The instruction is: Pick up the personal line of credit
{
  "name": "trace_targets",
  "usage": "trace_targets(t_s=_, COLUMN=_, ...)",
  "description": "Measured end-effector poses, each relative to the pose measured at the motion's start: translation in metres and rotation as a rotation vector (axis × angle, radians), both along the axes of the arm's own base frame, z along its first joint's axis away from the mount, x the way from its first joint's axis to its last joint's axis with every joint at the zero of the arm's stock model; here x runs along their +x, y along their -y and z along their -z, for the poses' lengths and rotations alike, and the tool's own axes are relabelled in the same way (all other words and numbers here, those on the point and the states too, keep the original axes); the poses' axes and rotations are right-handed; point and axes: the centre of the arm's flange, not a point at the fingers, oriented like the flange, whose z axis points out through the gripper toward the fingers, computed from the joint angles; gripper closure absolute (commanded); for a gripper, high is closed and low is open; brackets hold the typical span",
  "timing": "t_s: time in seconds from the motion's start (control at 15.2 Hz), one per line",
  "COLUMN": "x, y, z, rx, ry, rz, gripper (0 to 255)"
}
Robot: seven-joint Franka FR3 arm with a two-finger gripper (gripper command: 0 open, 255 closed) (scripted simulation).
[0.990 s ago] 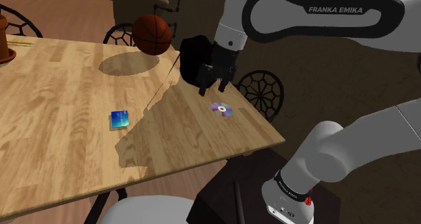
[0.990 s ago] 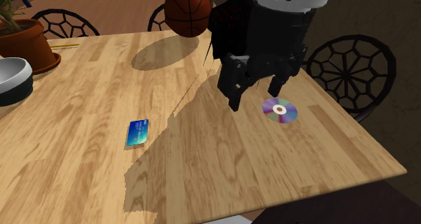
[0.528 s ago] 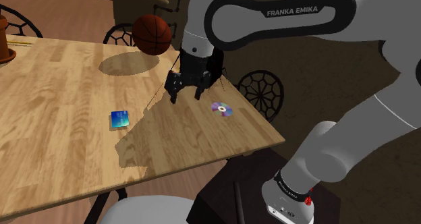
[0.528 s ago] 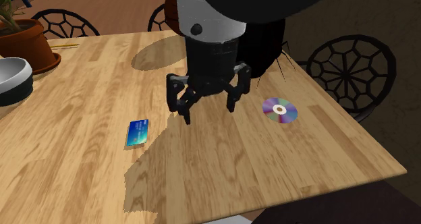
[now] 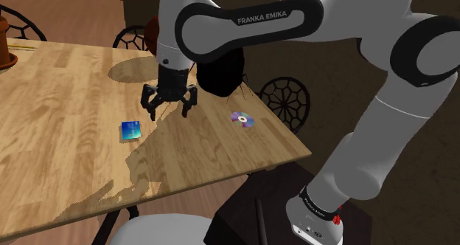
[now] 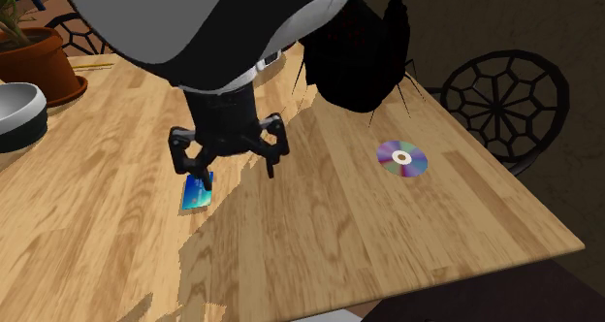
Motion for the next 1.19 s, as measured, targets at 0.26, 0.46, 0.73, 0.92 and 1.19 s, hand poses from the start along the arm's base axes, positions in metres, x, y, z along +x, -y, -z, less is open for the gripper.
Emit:
trace_targets(t_s=0.26, x=0.036, y=-0.039, z=0.023, rx=0.003, ry=-0.024, rz=0.046, gripper=0)
trace_targets(t_s=0.46, x=0.063, y=-0.062, z=0.040, rx=0.006, ry=-0.042, rz=0.081, gripper=0)
trace_targets(t_s=0.73, x=0.074, y=-0.075, z=0.061, rx=0.006, ry=-0.052, rz=0.099, gripper=0)
trace_targets(t_s=0.92, x=0.076, y=-0.077, z=0.078, rx=0.005, ry=-0.052, rz=0.100, gripper=0)
trace_targets(t_s=1.19, x=0.076, y=-0.077, z=0.090, rx=0.005, ry=-0.052, rz=0.100, gripper=255)
